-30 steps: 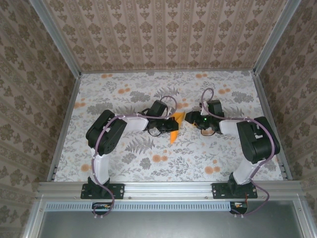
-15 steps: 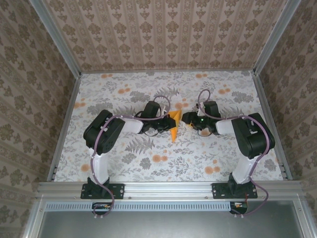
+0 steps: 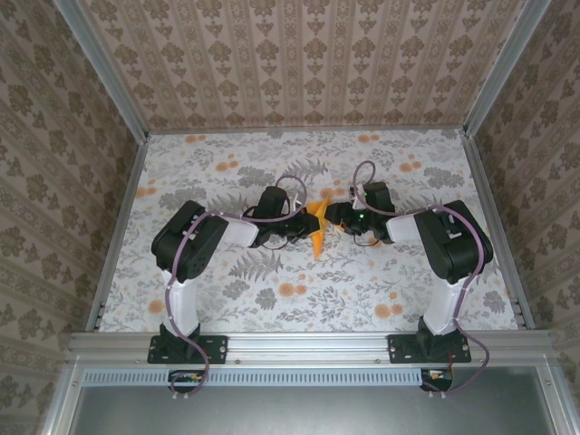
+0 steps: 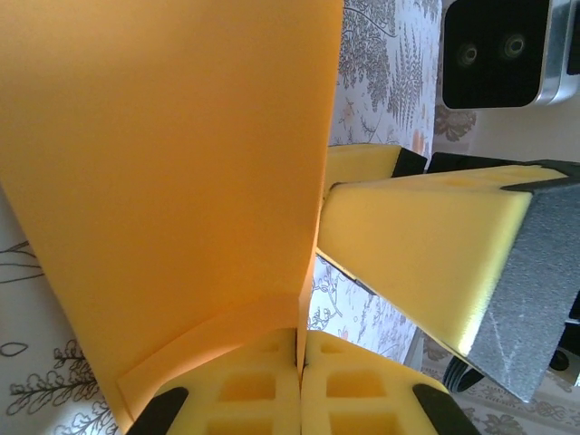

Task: Fold a paper plane with a square sheet of paper (fold left side to right side)

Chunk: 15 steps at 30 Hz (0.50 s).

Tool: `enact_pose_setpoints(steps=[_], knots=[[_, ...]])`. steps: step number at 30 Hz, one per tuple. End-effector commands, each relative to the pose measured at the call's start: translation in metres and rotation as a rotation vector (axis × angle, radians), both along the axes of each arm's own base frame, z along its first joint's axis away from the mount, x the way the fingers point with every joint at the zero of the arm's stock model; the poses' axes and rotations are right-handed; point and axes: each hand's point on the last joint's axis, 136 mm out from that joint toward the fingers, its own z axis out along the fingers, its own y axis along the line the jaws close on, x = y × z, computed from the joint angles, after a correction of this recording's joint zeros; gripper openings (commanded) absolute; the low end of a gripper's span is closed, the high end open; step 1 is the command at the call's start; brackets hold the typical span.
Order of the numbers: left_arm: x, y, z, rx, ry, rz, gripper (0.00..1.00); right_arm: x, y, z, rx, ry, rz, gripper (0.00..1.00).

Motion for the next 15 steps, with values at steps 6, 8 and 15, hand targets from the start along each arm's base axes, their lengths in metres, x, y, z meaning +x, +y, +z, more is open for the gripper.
enact_pose_setpoints(steps=[6, 8, 15], knots=[[0.001, 0.002, 0.005, -0.024, -0.001, 0.000, 0.06, 0.007, 0.004, -0.009, -0.007, 0.037, -0.012, 0.46], [0.001, 0.001, 0.005, -0.022, -0.003, 0.000, 0.06, 0.007, 0.005, -0.011, -0.014, 0.047, -0.012, 0.45], [0.000, 0.001, 0.000, -0.015, 0.006, -0.002, 0.10, 0.004, 0.004, -0.023, -0.062, 0.102, -0.012, 0.42]])
